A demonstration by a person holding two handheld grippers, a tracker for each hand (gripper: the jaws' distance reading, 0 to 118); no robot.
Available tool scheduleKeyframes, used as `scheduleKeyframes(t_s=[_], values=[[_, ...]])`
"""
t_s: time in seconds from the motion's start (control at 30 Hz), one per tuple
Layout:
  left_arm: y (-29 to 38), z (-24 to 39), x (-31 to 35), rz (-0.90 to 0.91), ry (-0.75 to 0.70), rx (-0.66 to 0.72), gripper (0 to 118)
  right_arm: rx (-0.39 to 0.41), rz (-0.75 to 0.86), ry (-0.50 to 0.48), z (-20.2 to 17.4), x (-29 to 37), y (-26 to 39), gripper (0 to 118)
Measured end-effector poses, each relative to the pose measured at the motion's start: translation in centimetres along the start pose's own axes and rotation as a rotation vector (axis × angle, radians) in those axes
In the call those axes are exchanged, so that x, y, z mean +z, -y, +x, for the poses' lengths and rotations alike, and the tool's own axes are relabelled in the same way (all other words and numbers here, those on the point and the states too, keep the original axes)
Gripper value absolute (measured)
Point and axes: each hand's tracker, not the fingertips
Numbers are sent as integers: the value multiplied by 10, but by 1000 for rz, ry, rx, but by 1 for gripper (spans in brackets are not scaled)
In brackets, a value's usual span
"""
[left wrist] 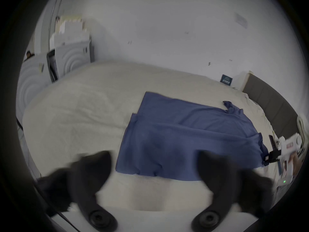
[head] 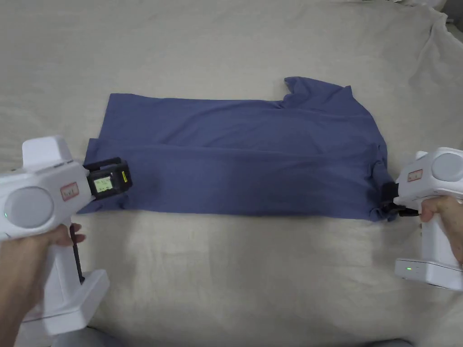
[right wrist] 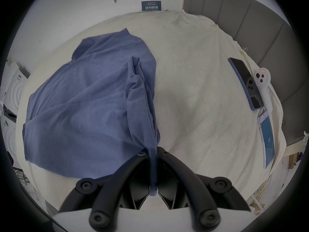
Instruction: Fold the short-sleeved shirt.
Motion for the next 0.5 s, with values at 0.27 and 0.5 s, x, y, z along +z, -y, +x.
scheduleKeyframes(t_s=[0.27,0.5], values=[[-30,-20,-44,-279,-147,-142,118,77,34,3,-4,18,-5,4],[-19,-17,-76,-381,-197,-182,97,88,28,10,-5,16,-6,4]])
